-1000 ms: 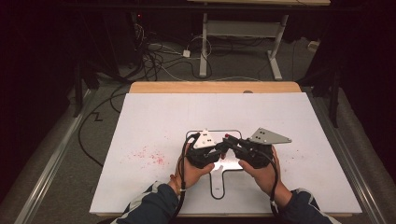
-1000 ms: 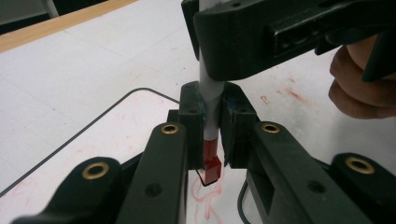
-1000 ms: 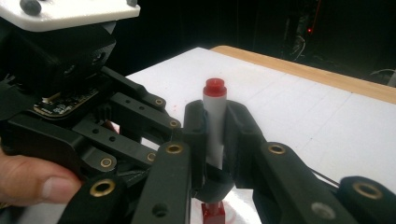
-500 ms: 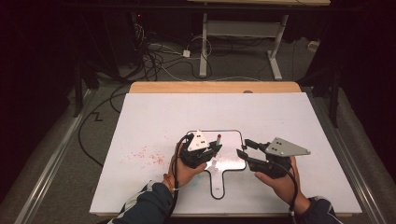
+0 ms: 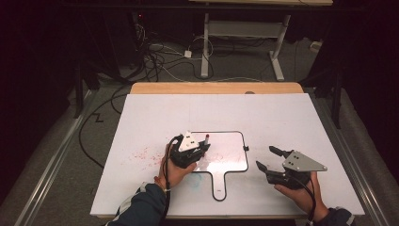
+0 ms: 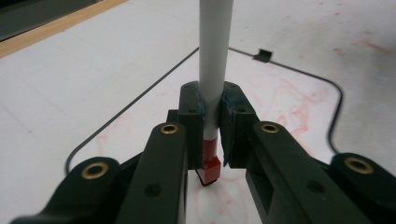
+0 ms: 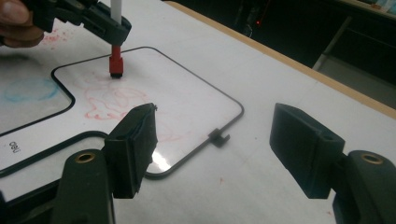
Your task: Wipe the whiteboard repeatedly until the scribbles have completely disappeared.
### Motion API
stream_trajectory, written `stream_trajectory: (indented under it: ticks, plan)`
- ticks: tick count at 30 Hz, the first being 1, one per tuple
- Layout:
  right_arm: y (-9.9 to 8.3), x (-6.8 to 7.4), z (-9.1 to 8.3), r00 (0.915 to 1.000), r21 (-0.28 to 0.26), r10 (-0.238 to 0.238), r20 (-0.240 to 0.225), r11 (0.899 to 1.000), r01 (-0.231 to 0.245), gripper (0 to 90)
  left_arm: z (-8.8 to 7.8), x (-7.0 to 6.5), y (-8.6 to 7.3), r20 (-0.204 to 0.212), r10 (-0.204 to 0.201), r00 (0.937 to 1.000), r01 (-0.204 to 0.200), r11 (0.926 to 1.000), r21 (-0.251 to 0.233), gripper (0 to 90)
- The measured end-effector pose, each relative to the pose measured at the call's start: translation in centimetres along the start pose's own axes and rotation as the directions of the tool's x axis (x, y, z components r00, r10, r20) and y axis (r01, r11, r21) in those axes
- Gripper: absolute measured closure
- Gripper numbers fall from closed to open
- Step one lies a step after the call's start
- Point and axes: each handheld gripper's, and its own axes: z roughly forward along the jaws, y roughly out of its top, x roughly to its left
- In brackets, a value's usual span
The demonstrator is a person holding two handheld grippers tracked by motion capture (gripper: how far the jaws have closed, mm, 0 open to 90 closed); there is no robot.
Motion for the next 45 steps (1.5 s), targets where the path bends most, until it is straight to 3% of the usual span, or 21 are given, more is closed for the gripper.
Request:
stream_trajectory:
  ticks: [6,8,11,13,18,20,23,27,31,35,36,43,44,45]
  plan:
    - [0.1,0.4,0.3,0.9993,0.007,-0.035,-0.015,0.999,0.035,32.2,0.2,-0.2,-0.4,-0.006,-0.005,1.0000,0.005,0.9996,-0.029,78.9]
    - [0.1,0.6,0.5,0.9988,0.010,-0.039,-0.030,0.999,0.039,32.2,0.2,-0.7,-0.5,0.020,-0.007,0.9998,0.008,0.9993,-0.035,78.8]
    - [0.0,0.7,0.5,0.9979,0.004,-0.046,-0.046,0.999,0.046,32.2,0.4,-2.2,-0.5,0.043,0.032,0.9986,-0.030,0.9982,-0.053,78.9]
    - [-0.1,0.8,0.4,0.9973,0.007,-0.055,-0.049,0.998,0.055,32.1,0.4,-2.7,-0.4,0.031,0.061,0.9977,-0.059,0.9970,-0.050,78.9]
    - [0.1,0.8,0.1,0.9968,-0.010,-0.051,-0.062,0.999,0.051,32.2,-0.4,-2.0,-1.0,0.047,0.030,0.9984,-0.028,0.9984,-0.049,78.9]
    - [0.1,0.9,0.1,0.9962,-0.008,-0.066,-0.057,0.998,0.065,32.0,-1.0,-1.8,-1.2,0.015,0.057,0.9982,-0.057,0.9978,-0.033,79.0]
    - [0.1,1.1,0.2,0.9941,0.003,-0.086,-0.066,0.996,0.087,31.8,-1.3,-1.0,-1.5,0.013,0.025,0.9996,-0.025,0.9992,-0.030,78.9]
    - [0.1,1.3,0.4,0.9921,0.022,-0.100,-0.075,0.995,0.102,31.8,-1.6,-0.5,-1.4,0.014,0.036,0.9992,-0.036,0.9993,-0.007,79.0]
    - [0.0,1.4,0.4,0.9910,0.029,-0.108,-0.079,0.993,0.111,31.7,-2.1,0.5,-1.8,-0.002,0.010,0.9999,-0.010,0.9999,-0.006,79.0]
    - [0.0,1.3,0.3,0.9910,0.035,-0.110,-0.076,0.993,0.113,31.7,-2.1,0.8,-2.1,0.014,-0.035,0.9993,0.035,0.9992,-0.021,79.0]
    - [-0.1,1.3,0.3,0.9907,0.042,-0.114,-0.074,0.992,0.117,31.6,-1.8,0.4,-2.1,0.044,-0.052,0.9977,0.053,0.9979,-0.036,79.0]
    - [-0.1,1.4,0.3,0.9894,0.044,-0.121,-0.081,0.991,0.124,31.6,-0.1,-2.1,-1.2,0.101,-0.014,0.9948,0.021,0.9979,-0.061,79.1]
    - [-0.1,1.4,0.3,0.9893,0.042,-0.120,-0.083,0.991,0.124,31.6,0.2,-2.5,-1.1,0.140,0.004,0.9901,0.007,0.9970,-0.077,79.1]
    - [-0.1,1.4,0.3,0.9891,0.041,-0.120,-0.085,0.992,0.124,31.6,0.2,-2.5,-1.0,0.137,0.011,0.9905,-0.001,0.9973,-0.073,79.1]
